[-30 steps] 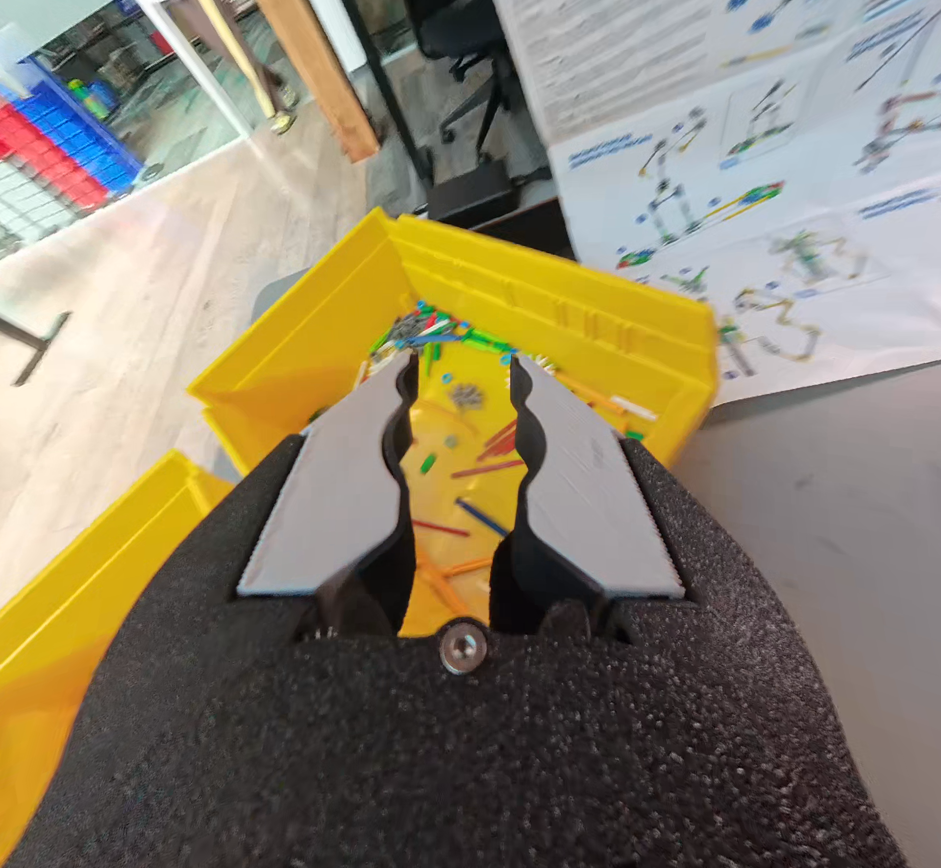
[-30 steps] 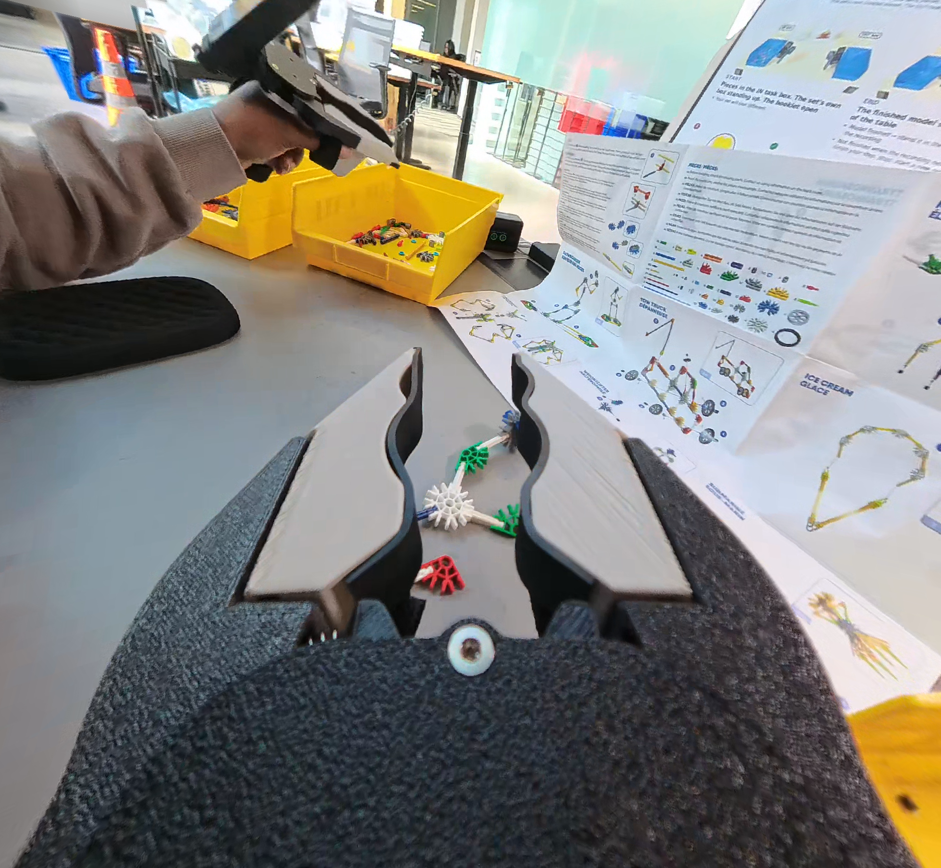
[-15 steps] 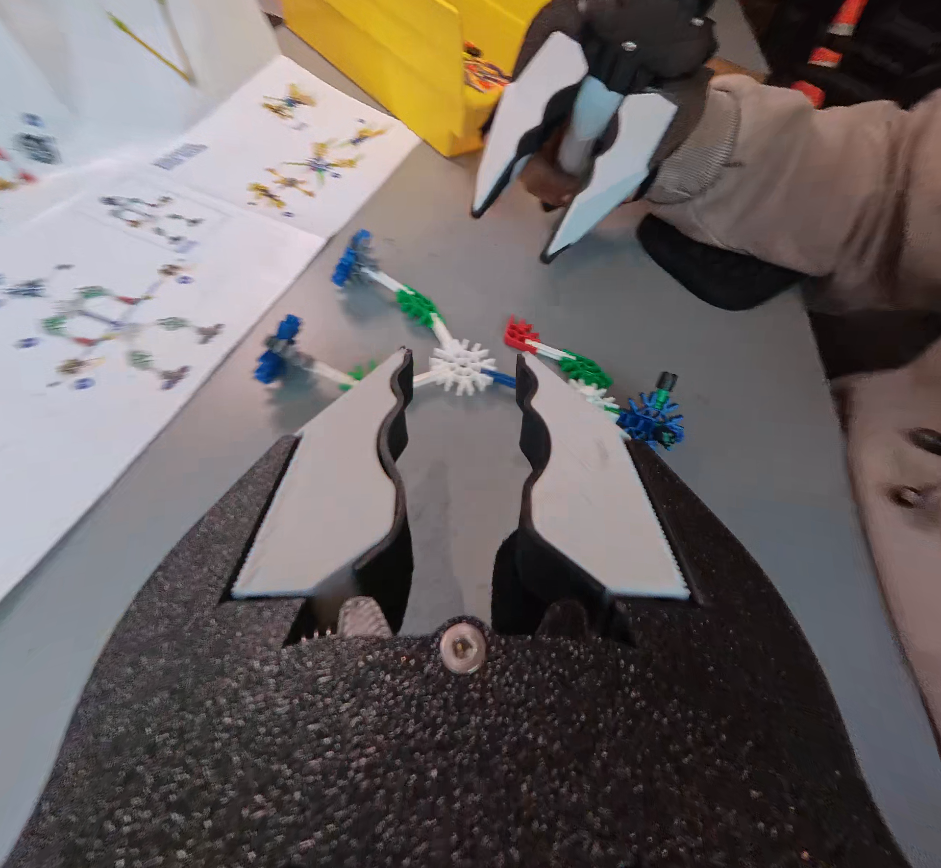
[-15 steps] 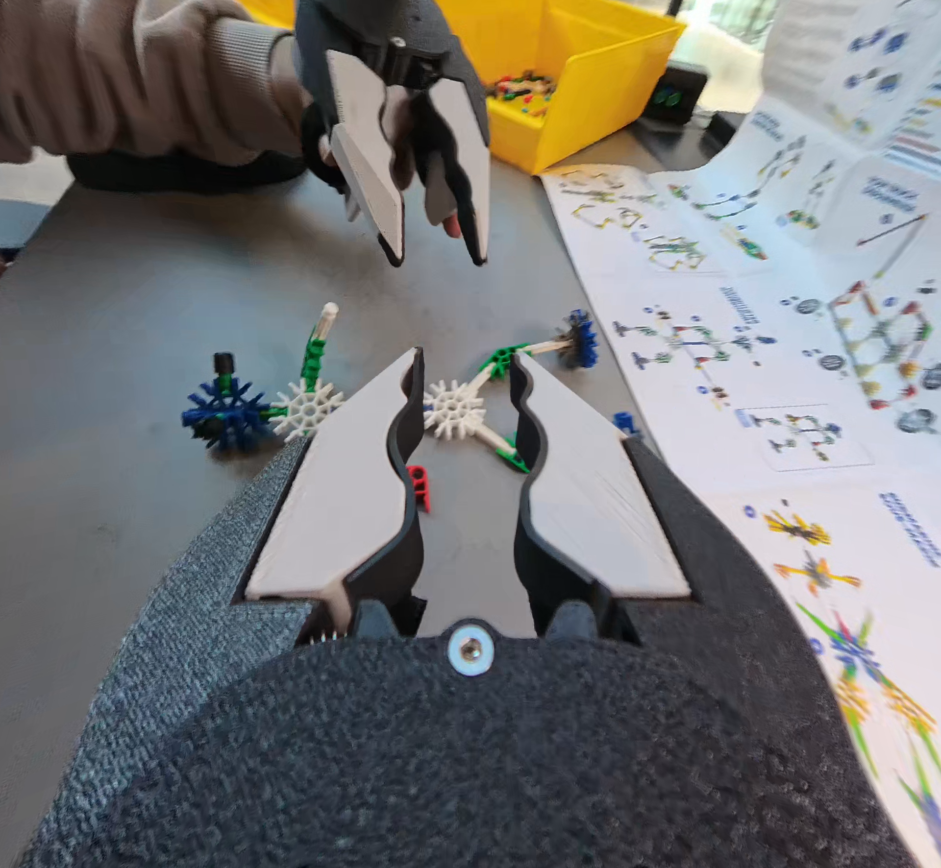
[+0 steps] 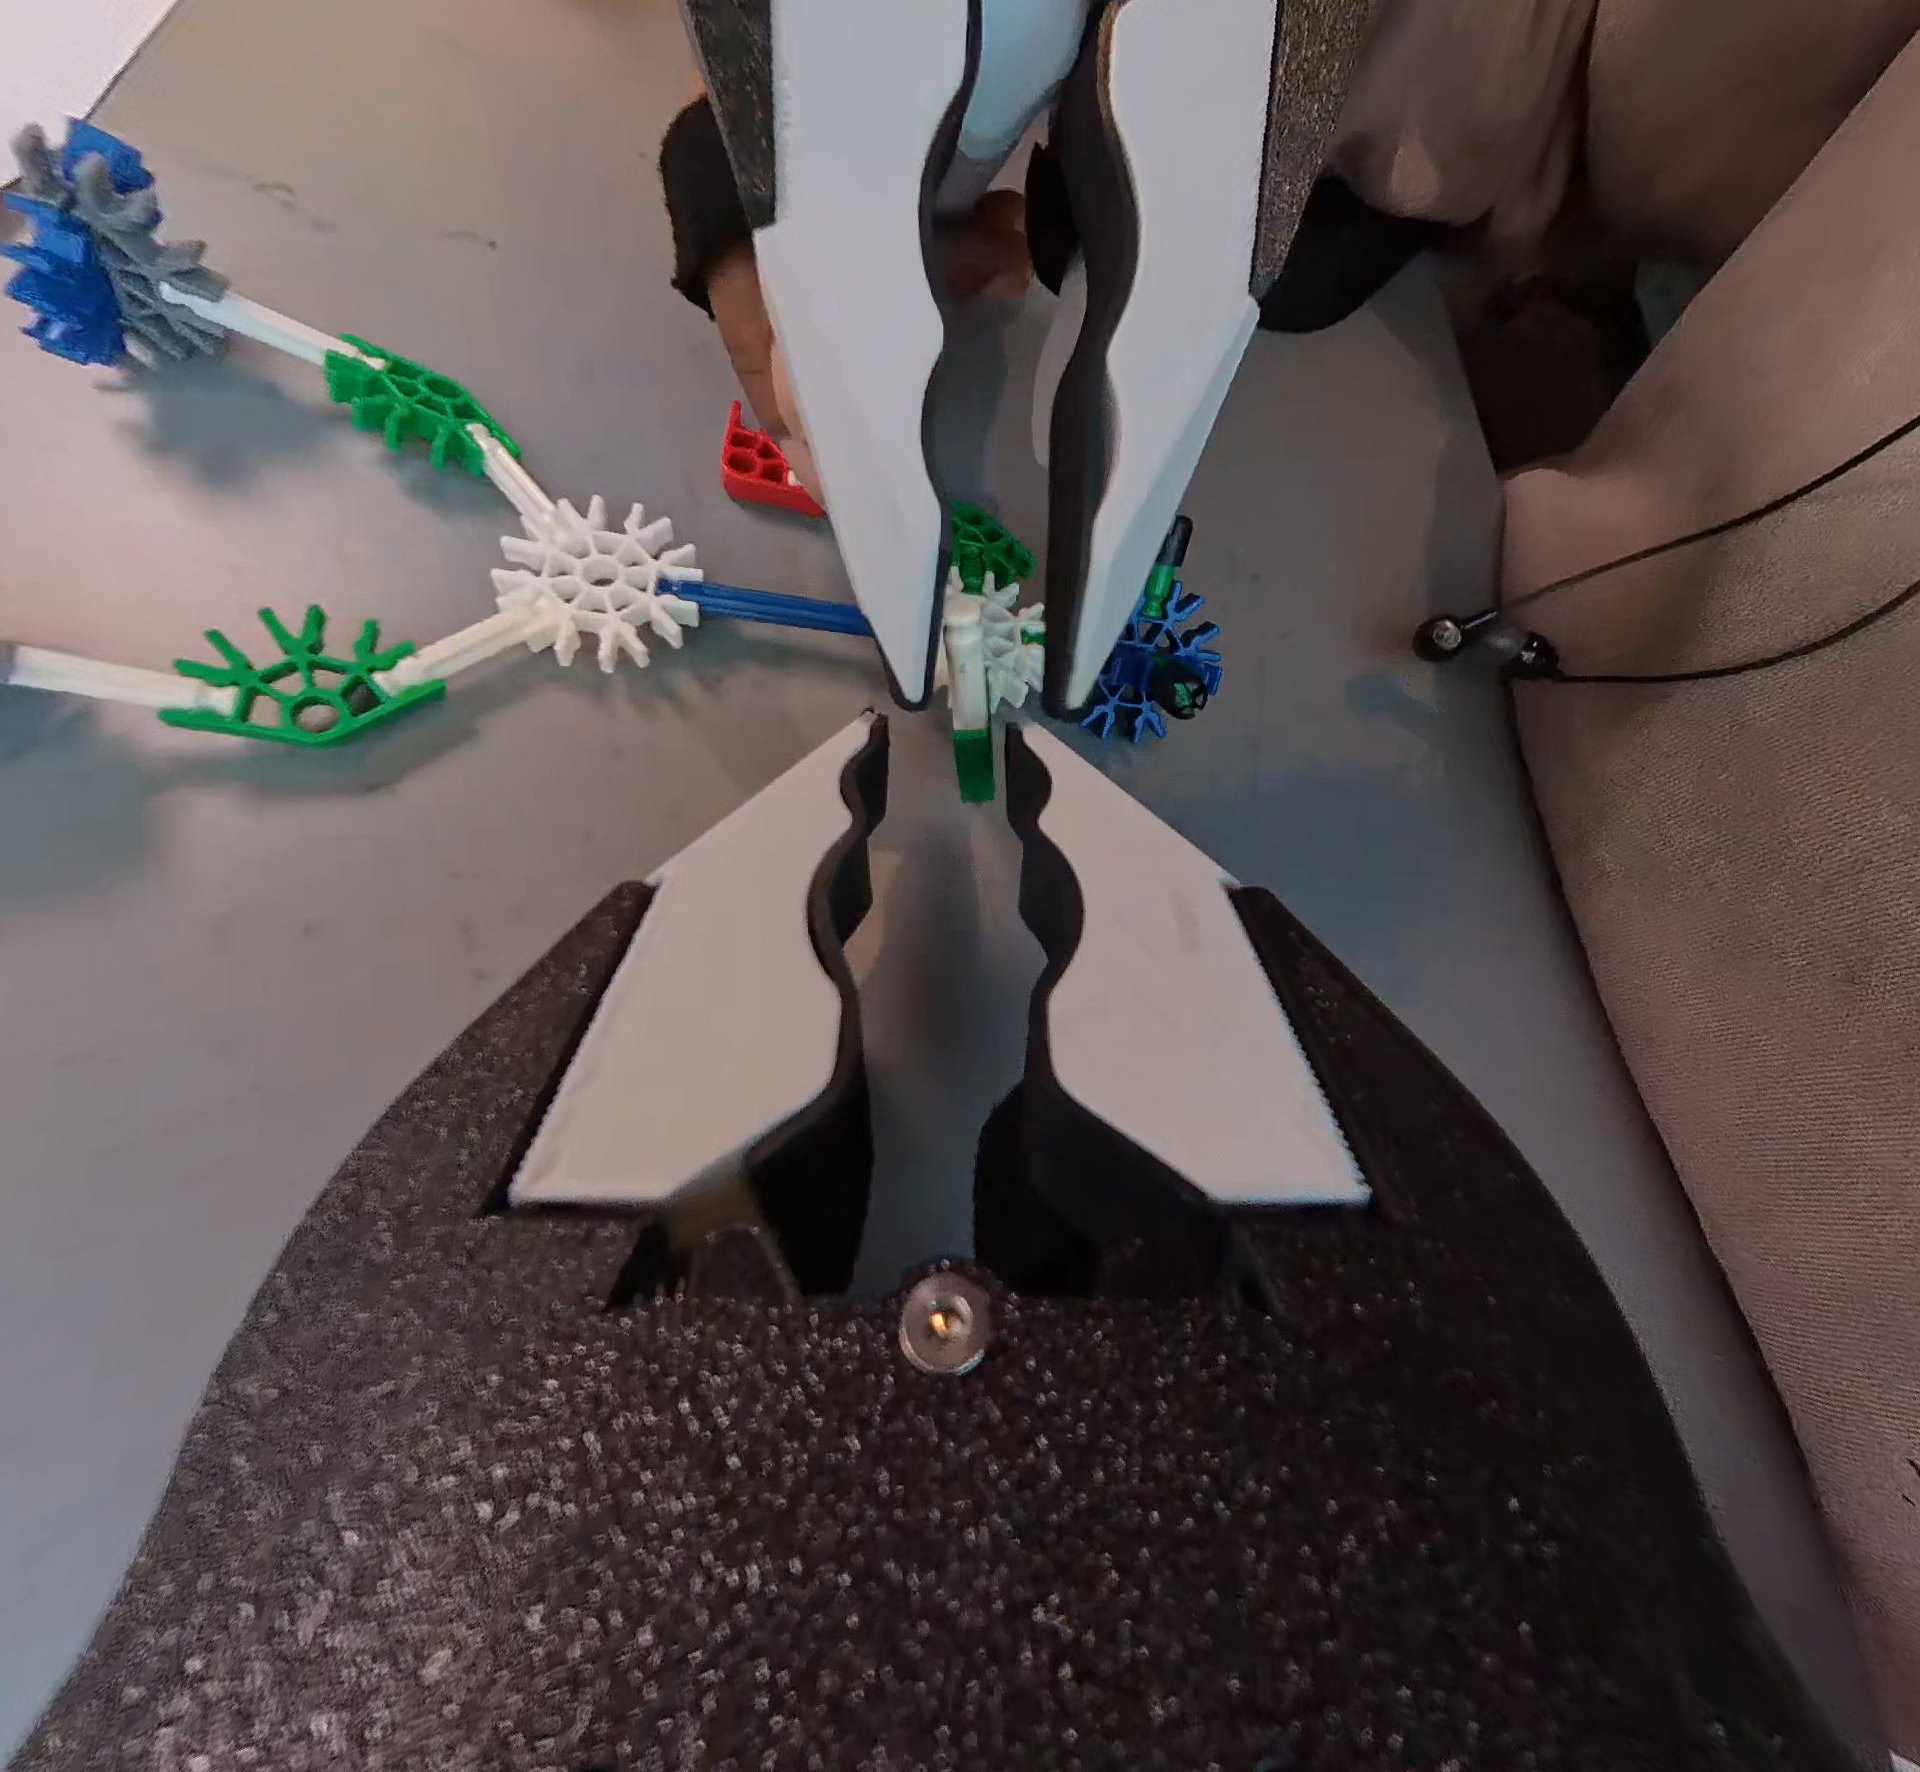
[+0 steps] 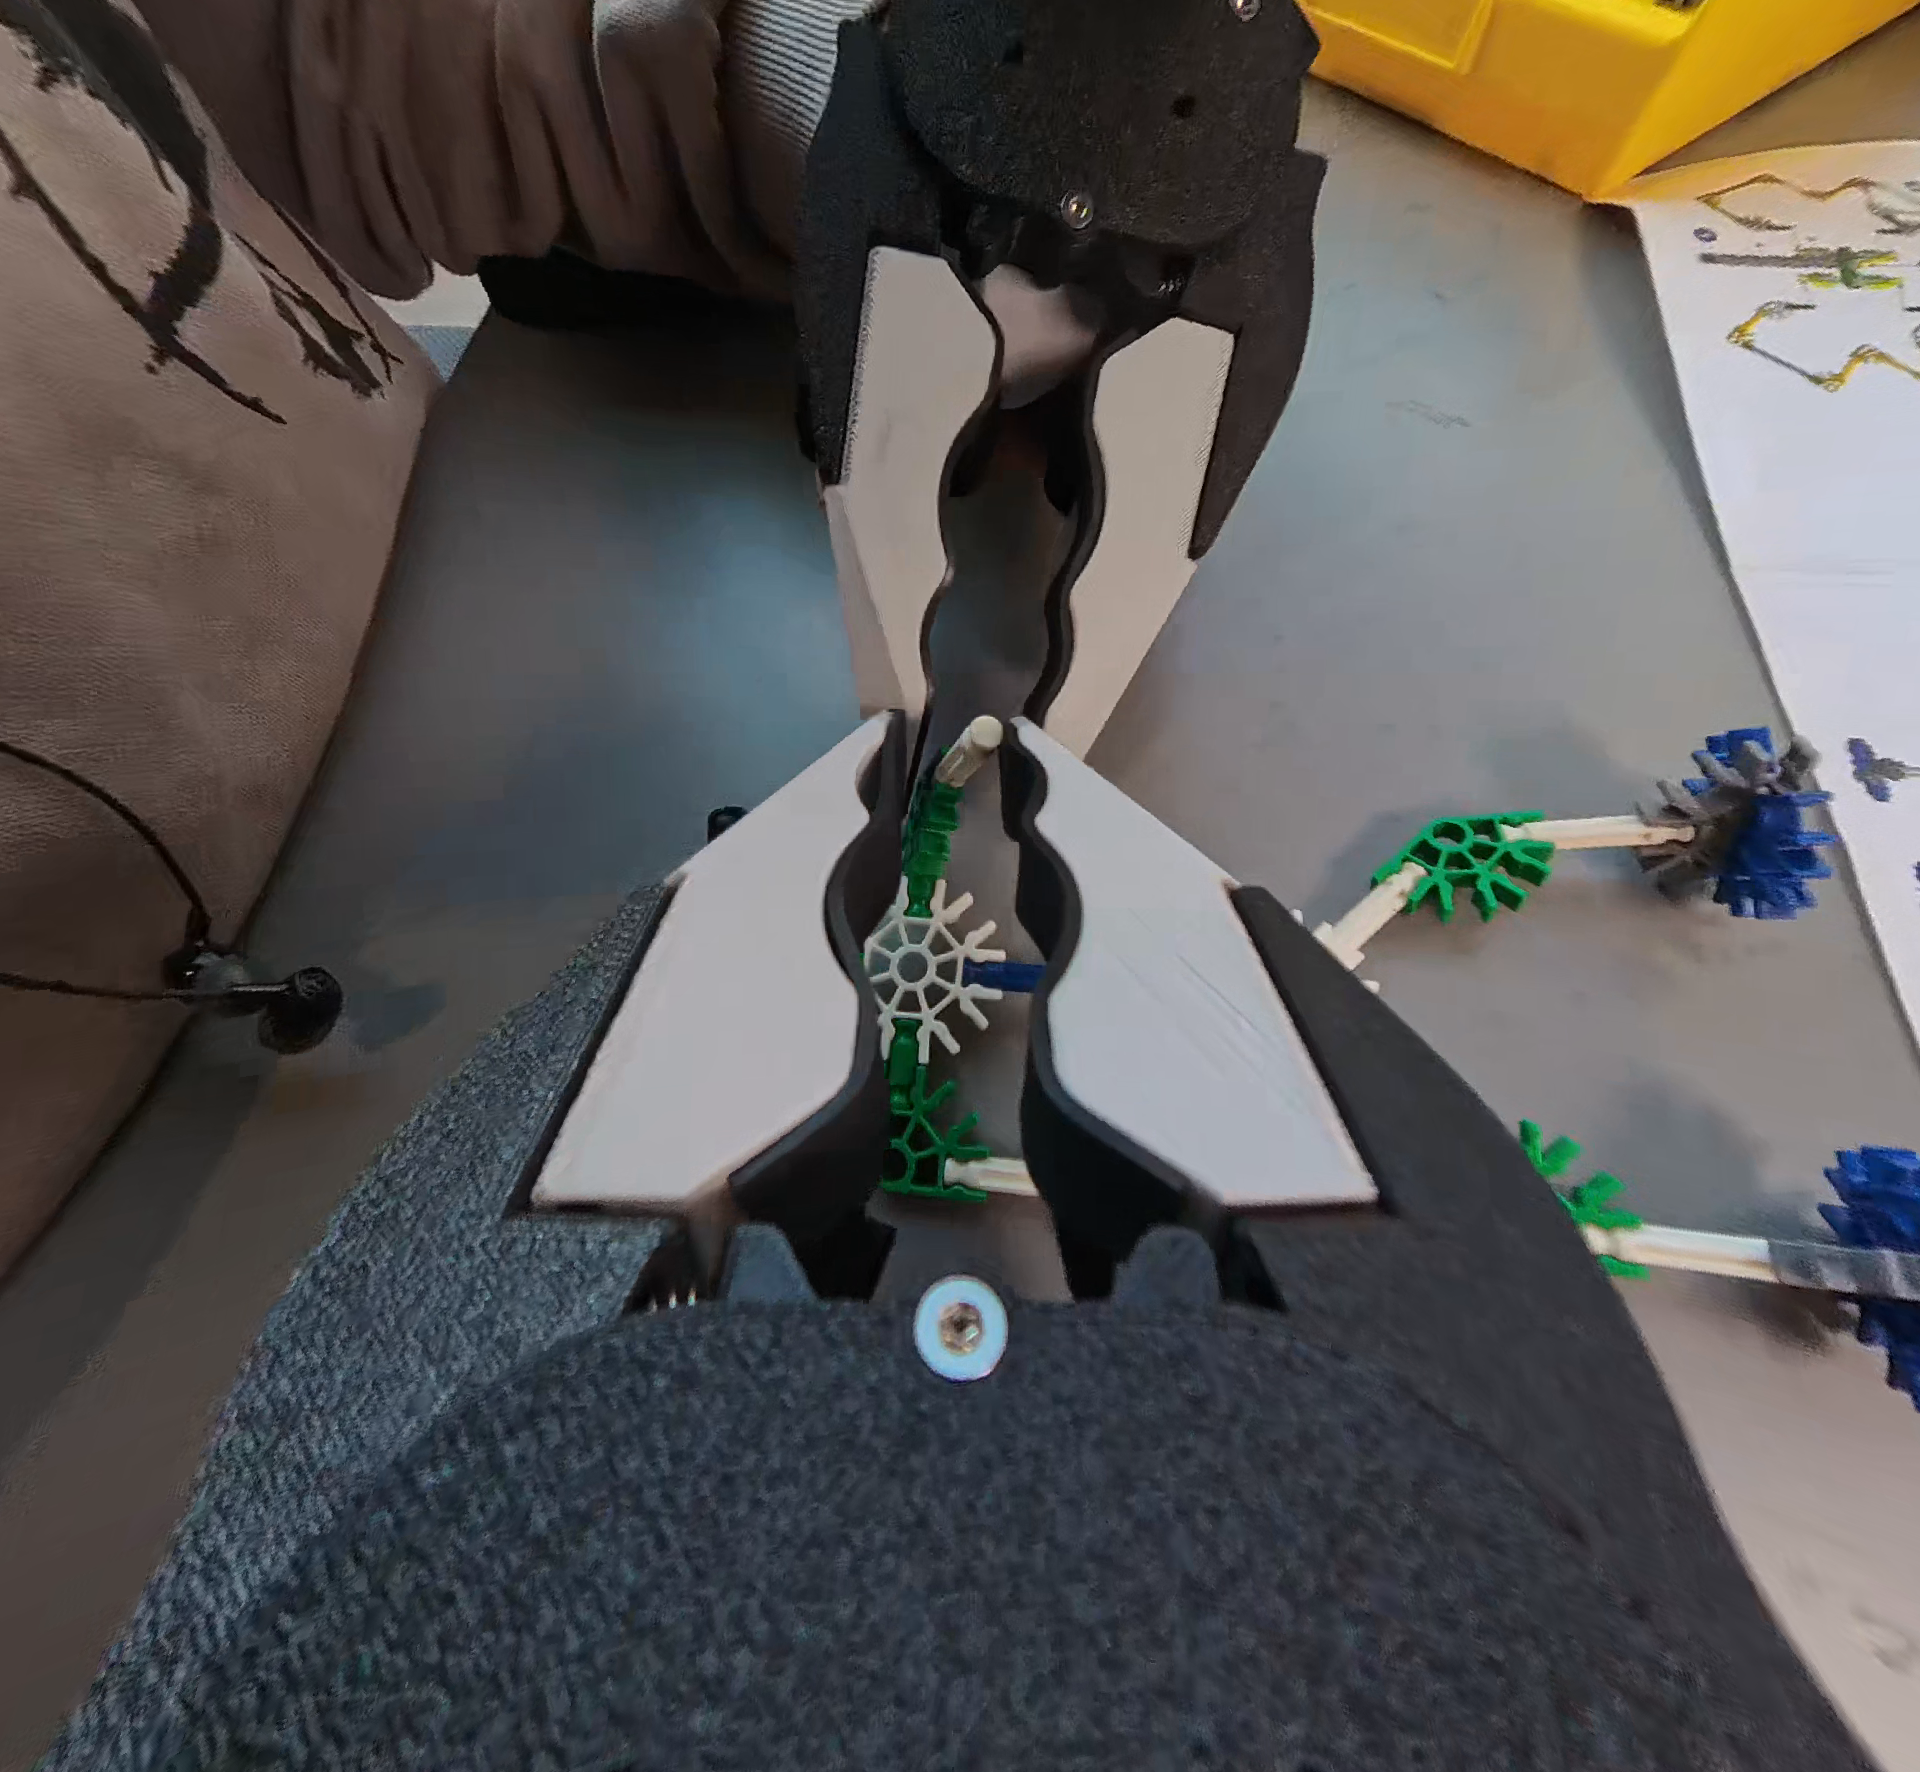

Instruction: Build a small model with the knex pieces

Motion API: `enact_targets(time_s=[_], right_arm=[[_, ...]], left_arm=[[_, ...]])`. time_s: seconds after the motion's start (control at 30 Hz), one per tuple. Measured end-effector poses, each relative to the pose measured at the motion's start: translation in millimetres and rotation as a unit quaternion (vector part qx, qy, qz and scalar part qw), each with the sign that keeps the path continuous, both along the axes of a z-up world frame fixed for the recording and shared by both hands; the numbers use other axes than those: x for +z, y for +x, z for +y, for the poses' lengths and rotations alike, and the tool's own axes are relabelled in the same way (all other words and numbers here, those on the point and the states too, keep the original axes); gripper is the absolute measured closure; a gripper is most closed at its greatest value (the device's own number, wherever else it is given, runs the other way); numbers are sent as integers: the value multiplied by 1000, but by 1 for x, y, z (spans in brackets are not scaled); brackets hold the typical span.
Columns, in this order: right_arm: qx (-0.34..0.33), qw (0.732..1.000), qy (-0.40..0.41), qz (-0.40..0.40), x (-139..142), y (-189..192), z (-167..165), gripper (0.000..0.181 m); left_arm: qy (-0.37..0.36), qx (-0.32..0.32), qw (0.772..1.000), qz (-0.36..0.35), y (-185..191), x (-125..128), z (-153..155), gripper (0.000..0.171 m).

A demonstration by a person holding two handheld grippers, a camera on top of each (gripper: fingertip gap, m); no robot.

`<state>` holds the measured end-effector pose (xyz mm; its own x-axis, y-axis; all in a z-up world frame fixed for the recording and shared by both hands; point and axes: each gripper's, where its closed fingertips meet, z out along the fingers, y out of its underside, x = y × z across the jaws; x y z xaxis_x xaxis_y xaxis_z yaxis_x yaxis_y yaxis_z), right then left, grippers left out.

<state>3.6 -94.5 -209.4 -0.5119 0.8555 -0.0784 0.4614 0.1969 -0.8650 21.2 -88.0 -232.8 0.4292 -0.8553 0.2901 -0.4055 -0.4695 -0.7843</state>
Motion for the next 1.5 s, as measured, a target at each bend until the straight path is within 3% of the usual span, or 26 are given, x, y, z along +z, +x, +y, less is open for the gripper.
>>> enact_targets(time_s=[0.03,0.1,0.23,0.77,1.1,1.5], right_arm=[[-6,1000,8,8,1,0,-1,175],[-3,1000,15,8,0,5,-4,176],[-13,1000,13,17,3,10,1,177],[-61,994,-86,41,27,-12,25,176],[-88,985,-95,115,47,-19,34,178],[-153,951,176,205,56,-29,44,175]], left_arm=[[-3,-6,1000,13,4,-5,-4,151],[8,-11,998,56,7,-17,-8,157],[23,4,998,53,12,-14,-4,165],[11,67,996,-63,-18,20,12,165],[-11,117,984,-135,-21,41,25,164],[-71,201,958,-192,-23,51,35,164]])
